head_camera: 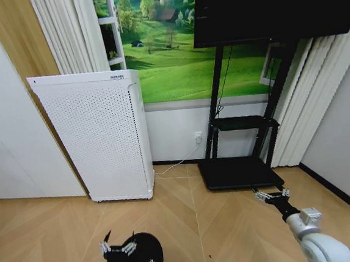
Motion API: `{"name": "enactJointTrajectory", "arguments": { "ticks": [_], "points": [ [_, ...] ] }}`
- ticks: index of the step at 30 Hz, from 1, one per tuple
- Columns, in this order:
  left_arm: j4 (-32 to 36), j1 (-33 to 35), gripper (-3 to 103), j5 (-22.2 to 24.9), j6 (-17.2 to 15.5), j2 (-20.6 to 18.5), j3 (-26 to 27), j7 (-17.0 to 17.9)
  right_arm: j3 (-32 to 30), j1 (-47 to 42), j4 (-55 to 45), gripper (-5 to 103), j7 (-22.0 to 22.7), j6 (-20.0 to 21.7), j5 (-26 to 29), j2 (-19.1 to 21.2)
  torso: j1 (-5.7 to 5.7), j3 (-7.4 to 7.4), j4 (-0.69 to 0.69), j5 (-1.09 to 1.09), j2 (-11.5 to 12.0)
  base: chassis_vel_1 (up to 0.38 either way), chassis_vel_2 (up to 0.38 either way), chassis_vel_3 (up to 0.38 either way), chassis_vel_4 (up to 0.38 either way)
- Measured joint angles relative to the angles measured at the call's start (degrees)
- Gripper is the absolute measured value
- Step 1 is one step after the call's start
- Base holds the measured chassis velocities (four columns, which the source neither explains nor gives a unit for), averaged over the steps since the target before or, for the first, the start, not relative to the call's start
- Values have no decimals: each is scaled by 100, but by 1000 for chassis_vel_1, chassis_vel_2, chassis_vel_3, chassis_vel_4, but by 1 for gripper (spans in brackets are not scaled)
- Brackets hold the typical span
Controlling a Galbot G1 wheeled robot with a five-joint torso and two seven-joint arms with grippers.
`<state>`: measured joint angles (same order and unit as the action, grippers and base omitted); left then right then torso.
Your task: Pick up the trash bin and place the garbage on the floor into it.
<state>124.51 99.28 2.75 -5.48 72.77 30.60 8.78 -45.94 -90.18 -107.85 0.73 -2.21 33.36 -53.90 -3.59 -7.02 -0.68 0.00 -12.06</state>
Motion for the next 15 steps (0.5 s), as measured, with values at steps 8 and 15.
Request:
{"name": "enactJointTrajectory", "arguments": {
  "ticks": [8,15],
  "points": [
    [235,-733,100,669,62,-175,298,-126,0,0,0,100,0,0,0,0,0,0,0,0,0,0,0,0,0],
    [-59,-1220,100,1271,130,-218,404,67,0,0,0,100,0,0,0,0,0,0,1,0,0,0,0,0,0]
  ]
}}
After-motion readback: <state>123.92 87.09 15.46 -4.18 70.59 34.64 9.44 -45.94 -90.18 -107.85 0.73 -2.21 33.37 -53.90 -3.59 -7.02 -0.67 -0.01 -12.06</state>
